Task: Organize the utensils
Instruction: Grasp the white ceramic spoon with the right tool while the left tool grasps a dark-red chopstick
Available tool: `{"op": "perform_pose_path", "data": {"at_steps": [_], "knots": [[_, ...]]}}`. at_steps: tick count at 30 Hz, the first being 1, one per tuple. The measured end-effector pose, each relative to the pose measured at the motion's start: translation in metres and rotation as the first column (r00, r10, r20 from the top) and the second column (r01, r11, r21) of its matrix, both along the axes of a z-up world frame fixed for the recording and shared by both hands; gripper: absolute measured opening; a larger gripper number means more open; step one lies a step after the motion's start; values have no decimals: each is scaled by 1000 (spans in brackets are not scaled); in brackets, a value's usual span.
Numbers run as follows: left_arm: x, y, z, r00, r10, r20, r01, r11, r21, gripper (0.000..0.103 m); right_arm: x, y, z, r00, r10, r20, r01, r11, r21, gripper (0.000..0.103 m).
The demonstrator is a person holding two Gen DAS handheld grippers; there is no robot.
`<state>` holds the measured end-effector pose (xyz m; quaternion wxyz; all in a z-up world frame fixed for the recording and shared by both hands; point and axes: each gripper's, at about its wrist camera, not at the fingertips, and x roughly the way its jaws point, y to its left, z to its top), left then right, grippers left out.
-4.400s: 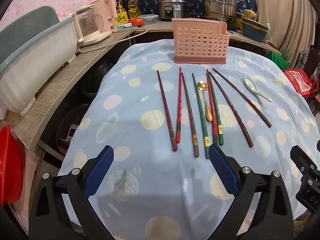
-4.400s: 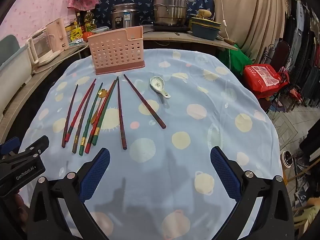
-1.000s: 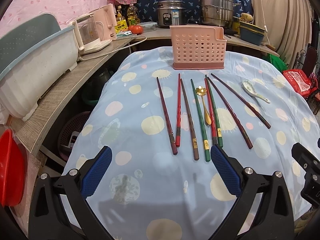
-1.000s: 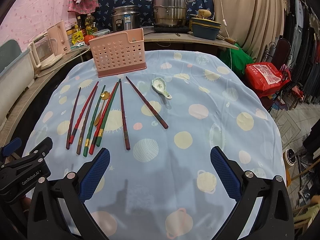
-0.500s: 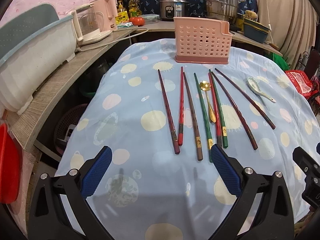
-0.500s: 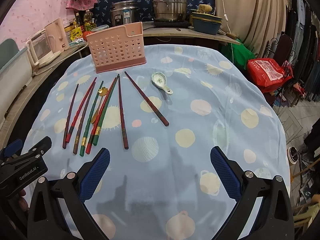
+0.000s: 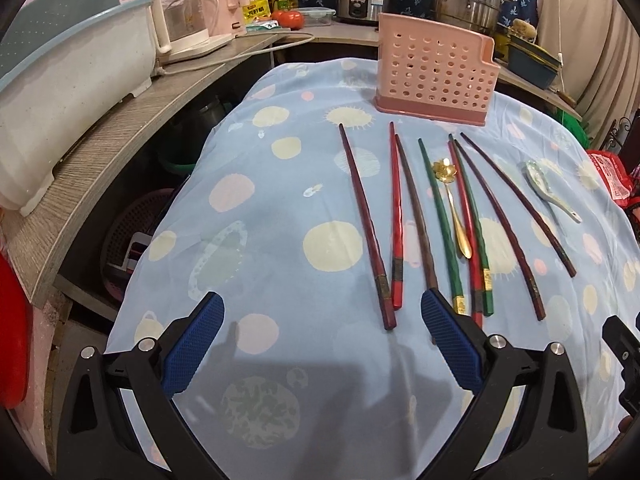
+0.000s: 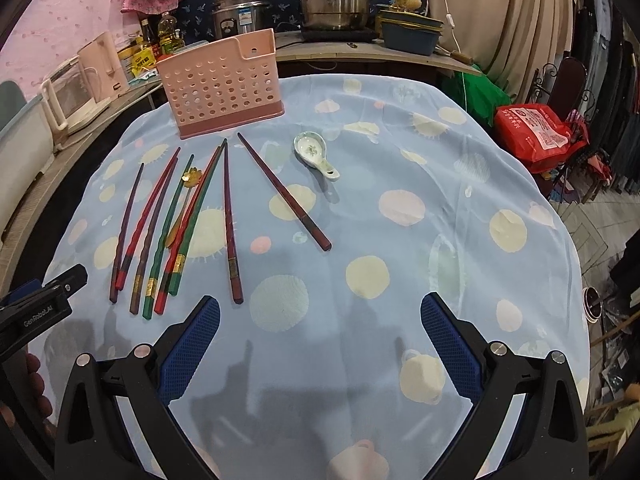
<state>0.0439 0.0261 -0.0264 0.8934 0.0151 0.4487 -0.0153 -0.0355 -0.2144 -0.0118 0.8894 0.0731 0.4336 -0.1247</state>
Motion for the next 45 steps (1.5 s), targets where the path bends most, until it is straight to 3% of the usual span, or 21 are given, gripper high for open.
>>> {"op": "perform_pose_path", "data": {"at_steps": [10, 17, 23, 34, 37, 41, 43, 45], "knots": [[27, -3, -19, 999, 3, -35, -3, 1000, 21, 93, 14, -4, -8, 1000, -4, -27, 4, 1000, 3, 96], [32, -13, -21, 999, -32, -40, 32, 999, 18, 93, 37, -15, -2, 1000, -19, 0, 19, 1000, -14, 96], [39, -9, -31, 997, -22, -76, 23, 1000, 5, 84, 53, -20, 5, 999, -23, 26, 23, 1000, -14, 96], [35, -3, -44, 994, -27, -104, 29, 999, 22, 80, 60, -17, -4, 1000, -12, -2, 12, 1000, -3, 96], [32, -3, -42, 994, -39, -101, 40, 999, 11, 70, 62, -17, -5, 1000, -8, -4, 8, 1000, 1, 96], [30, -6, -39, 992, -67, -102, 66, 998, -13, 48, 69, -19, -4, 1000, 0, 3, 0, 1000, -3, 89], [29, -8, -37, 991, -84, -102, 82, 996, -28, 36, 75, -21, -2, 1000, -2, 12, 2, 1000, -7, 86], [28, -11, -36, 990, -99, -104, 95, 994, -44, 17, 84, -26, -1, 1000, -3, 18, 3, 1000, 8, 79]]}}
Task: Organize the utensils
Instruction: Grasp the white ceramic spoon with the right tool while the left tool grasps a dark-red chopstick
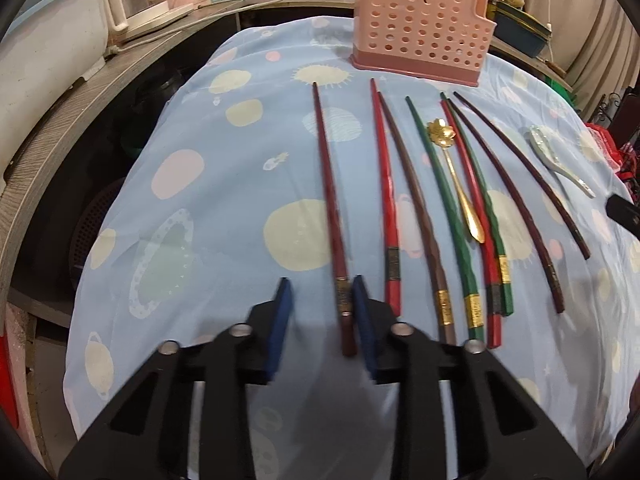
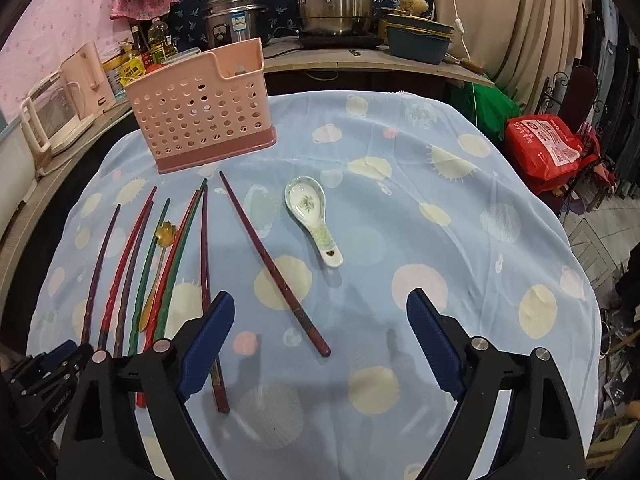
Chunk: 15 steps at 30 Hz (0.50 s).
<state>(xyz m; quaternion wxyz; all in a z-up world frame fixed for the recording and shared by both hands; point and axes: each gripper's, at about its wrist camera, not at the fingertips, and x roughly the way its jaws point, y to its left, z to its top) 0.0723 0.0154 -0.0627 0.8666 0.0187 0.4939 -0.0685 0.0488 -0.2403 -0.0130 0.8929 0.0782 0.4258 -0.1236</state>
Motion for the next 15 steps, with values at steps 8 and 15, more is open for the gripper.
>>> {"op": "perform_pose_path", "data": {"at_steps": [8, 15], "knots": [[0, -2, 0, 1000, -6, -14, 6, 1000, -26, 8, 36, -27, -8, 1000, -4, 11, 2, 992, 122, 42], [1, -3, -1, 1000, -3, -11, 3, 1000, -17, 8, 58, -38, -18, 1000, -9, 7, 7, 982, 190, 21]]}}
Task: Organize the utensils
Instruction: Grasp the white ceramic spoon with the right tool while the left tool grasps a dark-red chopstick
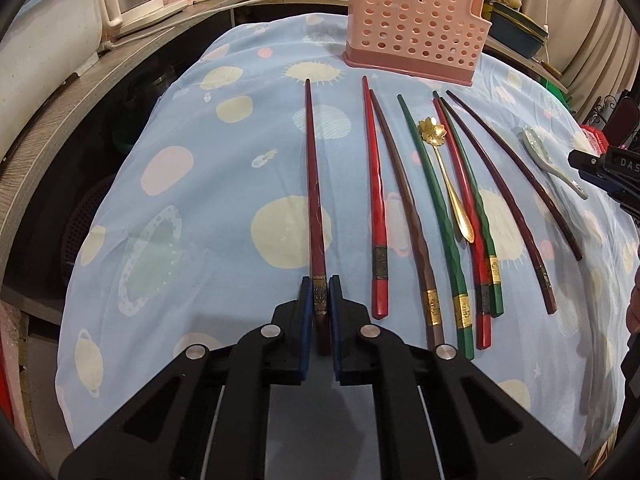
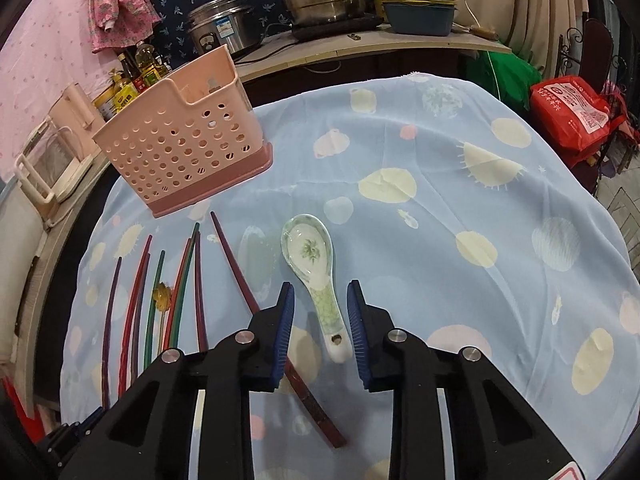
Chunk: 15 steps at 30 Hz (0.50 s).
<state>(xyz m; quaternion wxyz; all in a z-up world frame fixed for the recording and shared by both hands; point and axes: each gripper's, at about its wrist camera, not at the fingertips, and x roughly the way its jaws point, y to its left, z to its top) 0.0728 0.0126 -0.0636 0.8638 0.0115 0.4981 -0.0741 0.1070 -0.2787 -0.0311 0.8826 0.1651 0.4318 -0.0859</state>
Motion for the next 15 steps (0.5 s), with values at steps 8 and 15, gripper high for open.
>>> {"op": "perform_pose_path", "data": {"at_steps": [8, 15], "knots": [[0, -1, 0, 1000, 3, 3, -3, 1000, 8, 8, 9, -7, -22, 999, -6, -32, 8, 999, 54, 12], [0, -3, -1, 1000, 2, 9, -3, 1000, 17, 8, 3, -4, -34, 999, 3, -44, 1, 998, 69, 12]]}}
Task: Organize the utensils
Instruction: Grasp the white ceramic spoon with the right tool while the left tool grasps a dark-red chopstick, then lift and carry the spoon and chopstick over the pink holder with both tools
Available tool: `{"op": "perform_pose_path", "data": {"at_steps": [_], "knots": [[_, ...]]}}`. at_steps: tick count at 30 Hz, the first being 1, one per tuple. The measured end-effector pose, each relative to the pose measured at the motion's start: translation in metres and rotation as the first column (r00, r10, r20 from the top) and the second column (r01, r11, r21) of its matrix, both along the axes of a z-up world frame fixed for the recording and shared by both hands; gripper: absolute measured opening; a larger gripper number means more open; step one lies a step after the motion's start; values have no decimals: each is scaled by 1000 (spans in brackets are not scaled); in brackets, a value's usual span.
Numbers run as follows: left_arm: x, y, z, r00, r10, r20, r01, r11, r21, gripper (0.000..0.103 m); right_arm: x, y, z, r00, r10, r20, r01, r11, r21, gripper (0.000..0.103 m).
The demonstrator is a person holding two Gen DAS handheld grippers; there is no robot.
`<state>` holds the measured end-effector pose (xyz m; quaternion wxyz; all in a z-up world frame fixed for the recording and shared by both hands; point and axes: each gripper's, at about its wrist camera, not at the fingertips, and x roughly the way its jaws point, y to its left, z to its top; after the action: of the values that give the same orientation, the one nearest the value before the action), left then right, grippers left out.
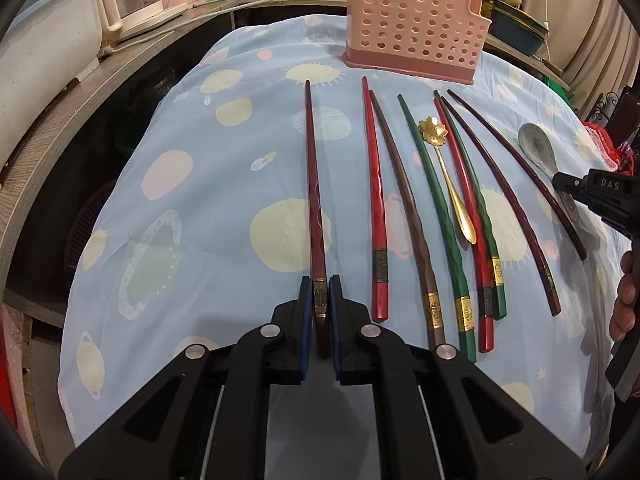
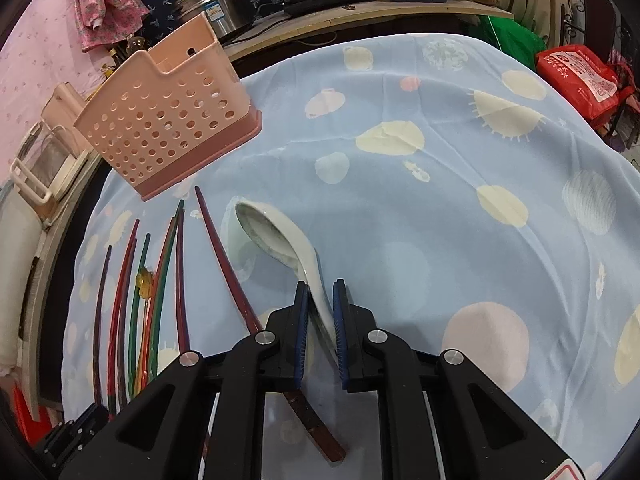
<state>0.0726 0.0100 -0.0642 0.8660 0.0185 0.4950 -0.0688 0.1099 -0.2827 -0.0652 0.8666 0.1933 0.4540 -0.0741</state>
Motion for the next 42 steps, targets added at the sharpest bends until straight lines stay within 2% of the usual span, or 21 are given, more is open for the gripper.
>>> {"op": "perform_pose_path", "data": {"at_steps": [9, 18, 30, 42], "knots": [[0, -1, 0, 1000, -1, 8, 1, 1000, 0, 8, -10, 9, 1, 999, 33, 8, -33, 998, -44, 8], [-8, 9, 10, 1000, 3, -10, -4, 996, -91, 7, -38, 16, 35, 998, 35, 55, -30, 996, -84, 7], [-29, 19, 60, 994, 6, 107, 8, 992, -129, 7, -80, 24, 89, 986, 45, 164, -28, 994, -101, 6], [-24, 22, 122, 968, 1, 250, 33, 991, -130, 7, -89, 28, 125, 968, 58, 243, -29, 992, -122, 6]]}}
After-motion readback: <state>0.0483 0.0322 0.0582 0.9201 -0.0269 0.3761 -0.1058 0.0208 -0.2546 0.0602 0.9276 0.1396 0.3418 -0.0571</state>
